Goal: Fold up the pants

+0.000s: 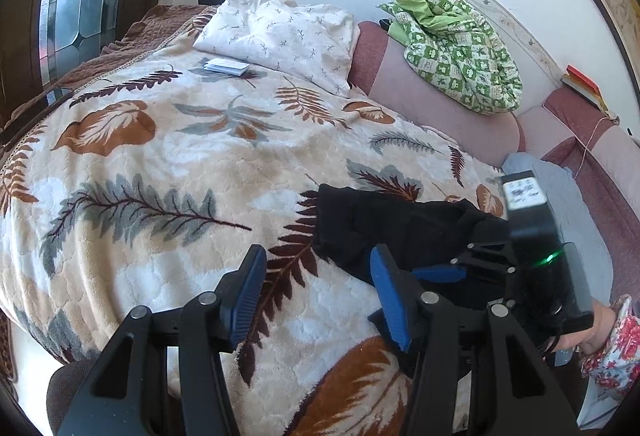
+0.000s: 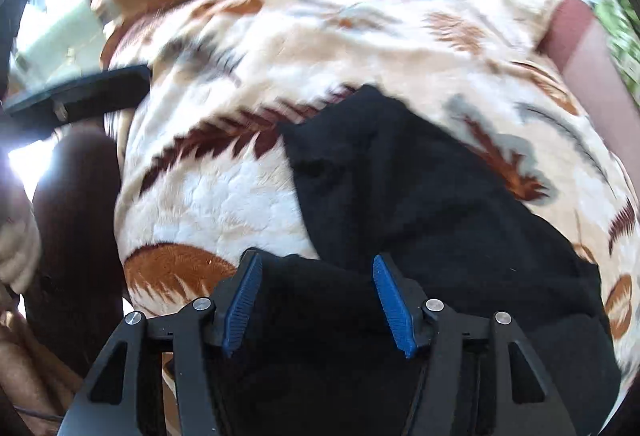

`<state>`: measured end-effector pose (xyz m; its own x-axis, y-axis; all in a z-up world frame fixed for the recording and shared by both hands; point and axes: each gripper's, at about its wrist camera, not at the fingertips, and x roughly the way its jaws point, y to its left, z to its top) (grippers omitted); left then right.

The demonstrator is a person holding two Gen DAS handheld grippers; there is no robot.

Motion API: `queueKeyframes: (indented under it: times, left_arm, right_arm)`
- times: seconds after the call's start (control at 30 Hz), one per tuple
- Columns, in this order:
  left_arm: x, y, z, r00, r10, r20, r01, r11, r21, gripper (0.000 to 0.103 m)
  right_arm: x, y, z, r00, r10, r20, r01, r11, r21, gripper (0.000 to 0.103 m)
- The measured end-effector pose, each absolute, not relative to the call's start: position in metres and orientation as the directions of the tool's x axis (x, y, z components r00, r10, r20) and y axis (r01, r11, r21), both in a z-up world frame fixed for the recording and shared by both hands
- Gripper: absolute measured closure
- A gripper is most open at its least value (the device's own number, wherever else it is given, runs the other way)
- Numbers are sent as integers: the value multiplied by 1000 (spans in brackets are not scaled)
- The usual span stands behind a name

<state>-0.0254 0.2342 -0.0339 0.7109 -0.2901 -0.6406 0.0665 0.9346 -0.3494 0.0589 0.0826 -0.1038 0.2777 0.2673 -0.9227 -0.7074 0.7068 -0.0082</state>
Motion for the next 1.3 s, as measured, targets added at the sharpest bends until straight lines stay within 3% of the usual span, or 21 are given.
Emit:
queueKeyframes:
  times: [0.03,0.07,0.13,0.53,0.67,0.73,0.77,0.8,1.0,1.07,1.1,1.13,1.17,1.2,1.23,1.3]
  left_arm:
    - [-26,235,-33,712,-294,-638,69,933,-352,50]
    - [-27,236,-33,712,-299,-635,73,932,-356,49]
    - [-26,236,-34,708,-318,-631,85,925,-370,46]
    - [-8,213,-60,596,-579,-556,189,775,-603,40]
    - [13,196,-67,559,-619,-552,226,754,-616,40]
    - [25,191,-74,541,-614,-576,212,761,-612,57]
    - [32,190,-79,522,-610,-596,194,765,-614,91]
    - [37,190,-84,507,-613,-606,183,764,-619,103]
    - [56,202,-90,550,-536,-641,115,808,-578,103]
    - [60,207,-90,547,-539,-641,109,805,-584,103]
    - [58,210,-91,547,-551,-630,108,793,-599,103]
    - [57,213,-92,547,-564,-619,109,781,-615,103]
    - [54,215,-95,544,-576,-610,107,769,-631,93]
    - [50,219,-98,546,-586,-599,100,755,-648,80]
    - [48,221,-101,549,-593,-589,89,742,-664,74]
    - [44,224,-105,545,-622,-562,77,704,-706,68]
  right_arm:
    - [57,88,-108,286,233,-929,-718,695,-47,63]
    - [56,91,-108,302,217,-928,-723,686,-75,64]
    - [54,87,-100,310,224,-924,-715,695,-71,87]
    - [69,74,-37,411,319,-854,-638,770,-19,90]
    - [91,83,-26,423,344,-838,-628,778,3,90]
    - [101,87,-22,419,355,-836,-625,780,18,96]
    - [107,89,-21,412,365,-835,-624,781,33,96]
    - [112,91,-20,413,369,-833,-621,783,39,96]
    - [146,114,-36,436,307,-846,-595,804,-15,96]
    - [159,110,-44,389,342,-855,-578,814,63,95]
    - [164,106,-48,343,372,-862,-572,811,122,92]
    - [166,101,-52,306,392,-868,-561,811,169,81]
    - [165,99,-54,292,397,-870,-561,808,181,70]
    - [162,97,-56,281,398,-873,-569,802,183,43]
    - [158,95,-56,282,393,-875,-578,797,172,31]
    - [149,95,-58,279,378,-883,-609,780,142,31]
